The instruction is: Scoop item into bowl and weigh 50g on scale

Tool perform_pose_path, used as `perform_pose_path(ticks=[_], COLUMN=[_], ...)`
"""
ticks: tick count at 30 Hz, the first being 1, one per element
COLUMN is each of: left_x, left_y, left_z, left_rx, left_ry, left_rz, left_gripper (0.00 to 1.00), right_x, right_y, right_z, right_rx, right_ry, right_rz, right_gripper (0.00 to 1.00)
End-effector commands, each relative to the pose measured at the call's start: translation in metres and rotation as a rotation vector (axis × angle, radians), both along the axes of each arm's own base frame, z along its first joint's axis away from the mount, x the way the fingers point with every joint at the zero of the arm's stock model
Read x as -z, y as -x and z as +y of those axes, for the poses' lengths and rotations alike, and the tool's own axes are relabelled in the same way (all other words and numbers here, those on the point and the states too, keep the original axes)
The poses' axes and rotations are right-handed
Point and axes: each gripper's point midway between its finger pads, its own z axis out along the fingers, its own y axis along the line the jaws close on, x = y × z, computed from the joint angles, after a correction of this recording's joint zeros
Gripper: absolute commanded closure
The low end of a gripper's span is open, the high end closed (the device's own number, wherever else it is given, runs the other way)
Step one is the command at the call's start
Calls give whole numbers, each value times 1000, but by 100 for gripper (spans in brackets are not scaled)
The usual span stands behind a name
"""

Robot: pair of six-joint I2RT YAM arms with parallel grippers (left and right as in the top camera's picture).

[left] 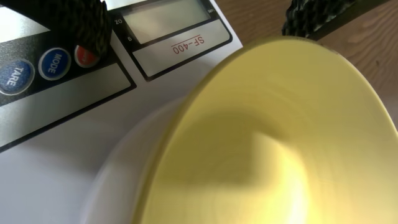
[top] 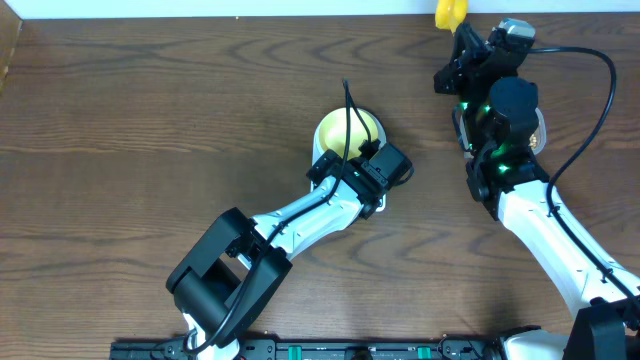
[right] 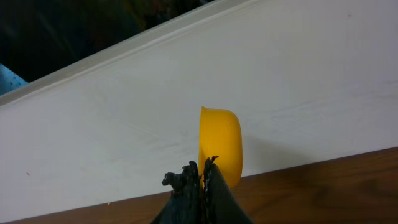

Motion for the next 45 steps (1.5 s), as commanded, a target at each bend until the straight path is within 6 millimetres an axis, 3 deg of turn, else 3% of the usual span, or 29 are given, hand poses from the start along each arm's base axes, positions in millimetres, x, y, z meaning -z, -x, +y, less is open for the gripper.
perform_pose_path(ticks=[1, 14, 45], left_x=[0, -2, -7], left_y=[-3, 1, -9], left_z=[2, -9, -12], left_rx=[1, 52, 40], left_ry=[-21, -30, -16], left_rz=[-9, -12, -60], left_gripper=[10, 9, 9], right_x=[-9, -9, -9], right_y=[-2, -2, -2], right_z=[-1, -1, -3], right_rx=[1, 1, 9], right_ry=[-11, -11, -11], right_rz=[-20, -20, -19], right_gripper=[99, 99, 99])
